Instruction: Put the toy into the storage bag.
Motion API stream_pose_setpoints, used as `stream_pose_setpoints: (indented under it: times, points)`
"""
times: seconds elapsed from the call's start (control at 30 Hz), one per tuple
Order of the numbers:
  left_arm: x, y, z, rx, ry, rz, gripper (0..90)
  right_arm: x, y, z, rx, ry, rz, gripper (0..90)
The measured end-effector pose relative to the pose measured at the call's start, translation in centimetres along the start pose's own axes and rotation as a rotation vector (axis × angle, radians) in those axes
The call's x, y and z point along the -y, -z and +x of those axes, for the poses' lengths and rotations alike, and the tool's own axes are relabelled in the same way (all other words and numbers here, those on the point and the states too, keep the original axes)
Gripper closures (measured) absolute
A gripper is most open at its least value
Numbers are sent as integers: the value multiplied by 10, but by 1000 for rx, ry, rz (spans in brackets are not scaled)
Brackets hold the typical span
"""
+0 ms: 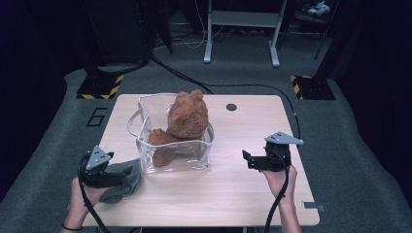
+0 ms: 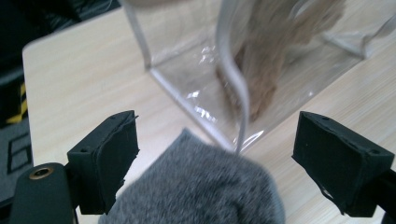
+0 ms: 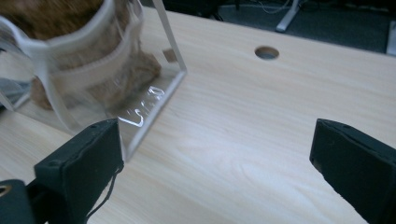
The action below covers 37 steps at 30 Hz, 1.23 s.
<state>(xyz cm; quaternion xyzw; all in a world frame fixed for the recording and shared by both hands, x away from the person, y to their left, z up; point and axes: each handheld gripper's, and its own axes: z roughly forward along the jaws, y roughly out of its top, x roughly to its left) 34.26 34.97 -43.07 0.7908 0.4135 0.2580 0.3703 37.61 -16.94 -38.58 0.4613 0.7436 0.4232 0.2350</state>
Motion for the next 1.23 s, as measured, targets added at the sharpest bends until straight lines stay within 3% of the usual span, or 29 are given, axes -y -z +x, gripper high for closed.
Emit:
stream_pose_setpoints:
  times: [0.13,0.3,0.63,0.87,1.03,1.13,1.23]
  points:
    - [21,-10,4,-17,39,33,137,24,-2,-10,20,-35,27,9]
    - [46,-17,8,-44,84,38,126,55,-8,-19,61,-68,72,3]
    - [93,-10,11,-64,168,33,111,110,-20,-36,139,-112,159,1]
    - [107,-14,12,-7,204,-9,111,134,-27,-43,193,-94,201,1]
    - [113,-15,14,17,207,-20,111,145,-33,-45,189,-85,229,0]
    - [113,-17,15,21,212,-28,111,146,-32,-48,199,-75,216,0]
    - [113,-17,15,24,221,-21,111,148,-32,-49,179,-87,208,0]
